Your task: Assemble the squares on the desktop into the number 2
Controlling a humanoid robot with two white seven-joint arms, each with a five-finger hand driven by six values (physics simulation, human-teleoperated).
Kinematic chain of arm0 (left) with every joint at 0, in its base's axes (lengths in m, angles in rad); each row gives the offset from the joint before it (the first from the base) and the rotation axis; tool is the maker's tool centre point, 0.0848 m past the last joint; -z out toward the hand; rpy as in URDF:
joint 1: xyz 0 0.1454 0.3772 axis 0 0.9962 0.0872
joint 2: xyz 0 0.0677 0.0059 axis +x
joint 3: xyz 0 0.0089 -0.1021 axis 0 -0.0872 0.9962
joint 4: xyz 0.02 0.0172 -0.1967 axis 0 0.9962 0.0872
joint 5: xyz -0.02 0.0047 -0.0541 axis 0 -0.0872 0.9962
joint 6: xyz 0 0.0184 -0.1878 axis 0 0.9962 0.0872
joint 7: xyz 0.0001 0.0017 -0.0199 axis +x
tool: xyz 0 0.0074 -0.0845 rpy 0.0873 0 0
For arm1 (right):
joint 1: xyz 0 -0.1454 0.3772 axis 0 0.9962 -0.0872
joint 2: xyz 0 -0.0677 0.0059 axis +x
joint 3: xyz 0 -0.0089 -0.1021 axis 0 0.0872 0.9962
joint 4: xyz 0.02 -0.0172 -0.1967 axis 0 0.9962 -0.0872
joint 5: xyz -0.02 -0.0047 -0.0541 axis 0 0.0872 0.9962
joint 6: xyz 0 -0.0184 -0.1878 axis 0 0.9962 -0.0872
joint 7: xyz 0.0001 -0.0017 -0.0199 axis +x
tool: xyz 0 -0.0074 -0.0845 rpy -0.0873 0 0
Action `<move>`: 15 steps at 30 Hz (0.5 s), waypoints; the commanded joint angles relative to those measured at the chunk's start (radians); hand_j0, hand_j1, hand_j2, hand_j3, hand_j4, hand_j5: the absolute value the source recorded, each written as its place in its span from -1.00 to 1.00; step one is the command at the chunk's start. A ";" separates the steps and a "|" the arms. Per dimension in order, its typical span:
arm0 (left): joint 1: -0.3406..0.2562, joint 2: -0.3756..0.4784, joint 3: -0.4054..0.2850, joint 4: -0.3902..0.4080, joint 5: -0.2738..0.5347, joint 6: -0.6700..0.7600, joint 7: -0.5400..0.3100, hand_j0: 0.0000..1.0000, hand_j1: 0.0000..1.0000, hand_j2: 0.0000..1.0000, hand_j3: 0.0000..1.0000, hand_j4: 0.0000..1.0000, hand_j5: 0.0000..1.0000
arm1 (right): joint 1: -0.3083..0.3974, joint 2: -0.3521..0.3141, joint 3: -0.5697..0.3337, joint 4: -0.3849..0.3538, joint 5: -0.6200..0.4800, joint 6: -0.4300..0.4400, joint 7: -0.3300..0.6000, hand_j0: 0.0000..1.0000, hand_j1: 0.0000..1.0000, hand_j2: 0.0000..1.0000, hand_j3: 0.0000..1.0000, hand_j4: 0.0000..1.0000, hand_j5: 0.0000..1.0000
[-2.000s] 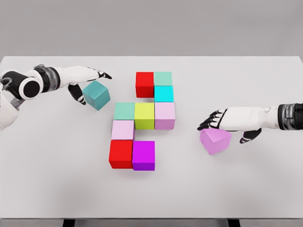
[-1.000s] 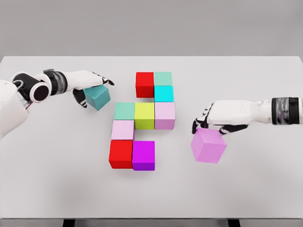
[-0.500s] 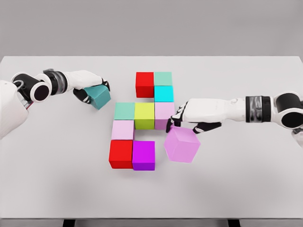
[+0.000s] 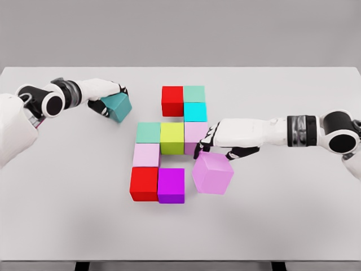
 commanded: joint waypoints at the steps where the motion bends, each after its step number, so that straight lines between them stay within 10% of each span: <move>1: 0.000 -0.007 0.005 -0.002 0.001 0.048 0.001 -0.21 -0.21 -0.21 -0.21 -0.21 -0.21 | 0.000 0.003 0.000 0.006 0.003 0.003 0.000 0.08 0.08 0.08 0.08 0.08 0.08; 15: 0.002 -0.087 0.043 -0.085 0.004 0.272 0.001 -0.44 -0.44 -0.44 -0.44 -0.44 -0.44 | -0.002 0.021 0.003 0.015 0.006 0.003 0.000 0.11 0.11 0.11 0.11 0.11 0.11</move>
